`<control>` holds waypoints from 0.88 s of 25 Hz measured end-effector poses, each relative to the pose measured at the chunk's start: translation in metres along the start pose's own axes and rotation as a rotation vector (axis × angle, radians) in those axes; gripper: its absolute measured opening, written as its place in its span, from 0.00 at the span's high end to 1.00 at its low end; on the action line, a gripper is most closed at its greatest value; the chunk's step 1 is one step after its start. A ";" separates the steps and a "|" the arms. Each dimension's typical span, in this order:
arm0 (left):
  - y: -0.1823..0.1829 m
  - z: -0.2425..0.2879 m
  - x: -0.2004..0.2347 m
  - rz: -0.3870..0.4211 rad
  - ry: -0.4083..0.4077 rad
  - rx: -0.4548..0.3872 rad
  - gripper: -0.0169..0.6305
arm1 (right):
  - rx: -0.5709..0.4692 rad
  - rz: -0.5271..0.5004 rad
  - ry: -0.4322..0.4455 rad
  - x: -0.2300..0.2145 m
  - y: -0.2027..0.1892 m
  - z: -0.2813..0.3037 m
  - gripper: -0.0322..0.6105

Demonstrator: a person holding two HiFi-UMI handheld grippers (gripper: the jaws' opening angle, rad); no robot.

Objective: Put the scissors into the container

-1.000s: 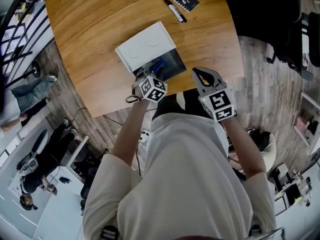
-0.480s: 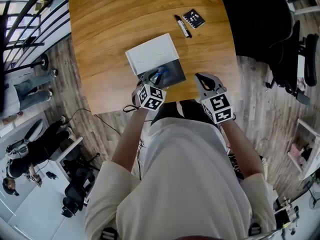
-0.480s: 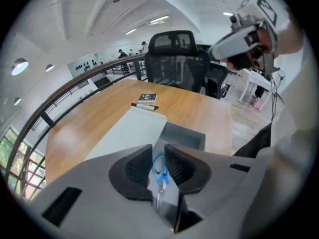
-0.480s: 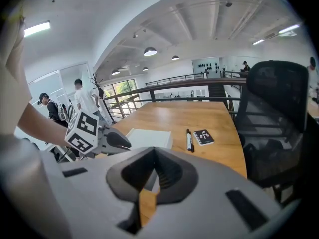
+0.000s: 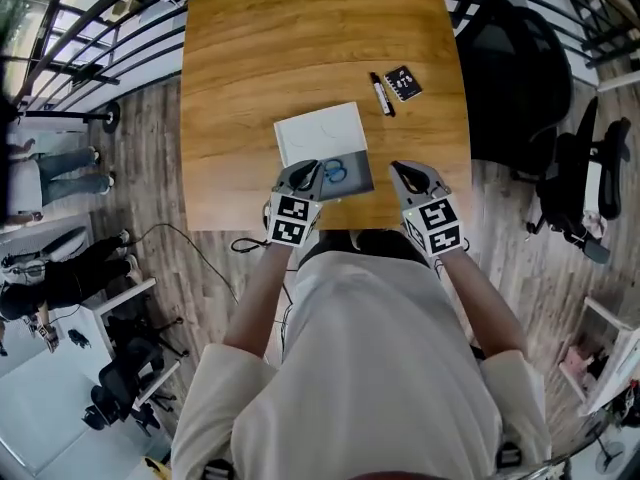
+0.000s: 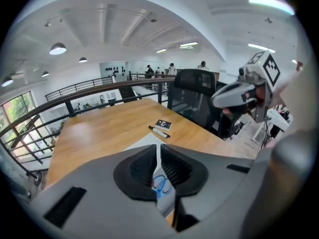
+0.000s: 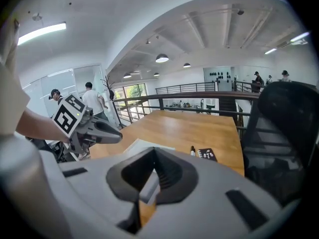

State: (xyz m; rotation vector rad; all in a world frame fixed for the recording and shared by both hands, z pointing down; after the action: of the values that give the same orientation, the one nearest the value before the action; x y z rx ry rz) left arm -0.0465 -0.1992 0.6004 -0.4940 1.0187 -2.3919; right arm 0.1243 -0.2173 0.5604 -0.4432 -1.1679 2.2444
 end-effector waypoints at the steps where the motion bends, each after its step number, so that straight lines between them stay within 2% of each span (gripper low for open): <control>1: 0.005 -0.007 0.002 -0.016 0.012 -0.025 0.95 | -0.011 -0.008 0.005 0.000 0.006 0.000 0.95; 9: 0.041 -0.083 0.018 -0.081 0.096 -0.230 0.98 | -0.063 -0.032 -0.007 0.007 0.043 -0.007 0.95; 18: 0.067 -0.169 0.037 -0.112 0.124 -0.445 0.98 | -0.169 -0.043 -0.062 0.024 0.101 -0.033 0.95; 22: 0.078 -0.200 0.040 -0.100 0.138 -0.512 0.98 | -0.222 -0.072 -0.074 0.031 0.125 -0.046 0.95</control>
State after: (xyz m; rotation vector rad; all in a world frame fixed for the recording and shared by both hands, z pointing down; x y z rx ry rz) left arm -0.1559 -0.1563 0.4167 -0.5697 1.7196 -2.2608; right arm 0.0830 -0.2264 0.4303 -0.3999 -1.4568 2.0939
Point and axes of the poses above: the fingertips, and each gripper's own axes: z forward along the fingers, x to its left, y out of its top, the point moved 2 cm from there along -z, backward along the fingers, and after that the axes turned 12 degrees about -y, right-handed, at the moved point
